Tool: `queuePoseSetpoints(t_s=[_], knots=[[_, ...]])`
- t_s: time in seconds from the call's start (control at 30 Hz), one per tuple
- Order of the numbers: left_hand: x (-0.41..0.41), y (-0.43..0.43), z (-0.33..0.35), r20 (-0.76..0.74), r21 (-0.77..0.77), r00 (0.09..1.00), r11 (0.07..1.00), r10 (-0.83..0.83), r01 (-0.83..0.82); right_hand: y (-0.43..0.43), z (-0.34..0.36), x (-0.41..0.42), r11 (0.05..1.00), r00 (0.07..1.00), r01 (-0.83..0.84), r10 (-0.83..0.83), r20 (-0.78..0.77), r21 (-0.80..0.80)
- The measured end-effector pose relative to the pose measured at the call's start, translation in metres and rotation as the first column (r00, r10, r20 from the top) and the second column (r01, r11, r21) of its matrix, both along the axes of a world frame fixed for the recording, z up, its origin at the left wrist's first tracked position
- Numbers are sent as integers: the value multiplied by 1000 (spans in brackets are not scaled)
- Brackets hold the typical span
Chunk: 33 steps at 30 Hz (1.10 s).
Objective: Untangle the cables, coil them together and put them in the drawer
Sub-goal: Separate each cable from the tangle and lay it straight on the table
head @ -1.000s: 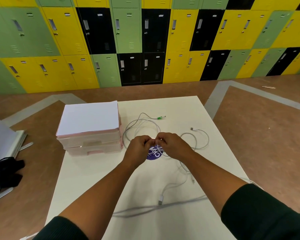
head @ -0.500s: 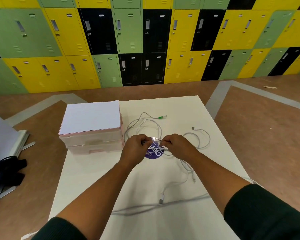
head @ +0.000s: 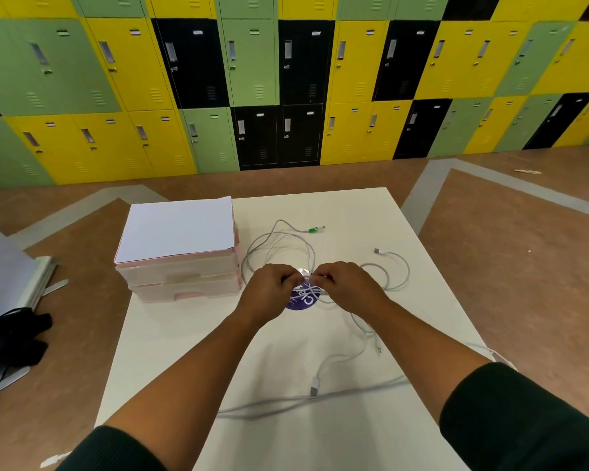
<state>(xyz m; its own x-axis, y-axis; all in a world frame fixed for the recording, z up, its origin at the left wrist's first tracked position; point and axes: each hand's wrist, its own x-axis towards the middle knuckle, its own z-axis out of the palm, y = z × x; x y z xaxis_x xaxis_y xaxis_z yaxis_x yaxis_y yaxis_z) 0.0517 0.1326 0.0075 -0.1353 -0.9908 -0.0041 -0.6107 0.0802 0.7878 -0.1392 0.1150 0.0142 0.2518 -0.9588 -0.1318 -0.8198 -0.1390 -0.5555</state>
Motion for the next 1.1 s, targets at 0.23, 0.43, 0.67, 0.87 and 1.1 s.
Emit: queuePoseSetpoints(t_s=[0.23, 0.43, 0.67, 0.87, 1.1], knots=[[2, 3, -1, 23, 32, 1000, 999, -3, 2, 2, -4, -12, 999, 996, 47, -46, -82, 8], [-10, 4, 9, 4, 23, 996, 996, -89, 88, 8, 0, -7, 999, 999, 24, -25, -26, -42], [0, 7, 8, 146, -19, 988, 999, -46, 50, 7, 0, -21, 998, 994, 55, -57, -95, -26], [5, 11, 5, 217, 26, 974, 998, -56, 51, 8, -3, -27, 992, 983, 104, -113, -143, -69], [13, 14, 0, 152, 175, 984, 982, -95, 68, 8, 4, -27, 975, 977, 177, -191, -99, -136]])
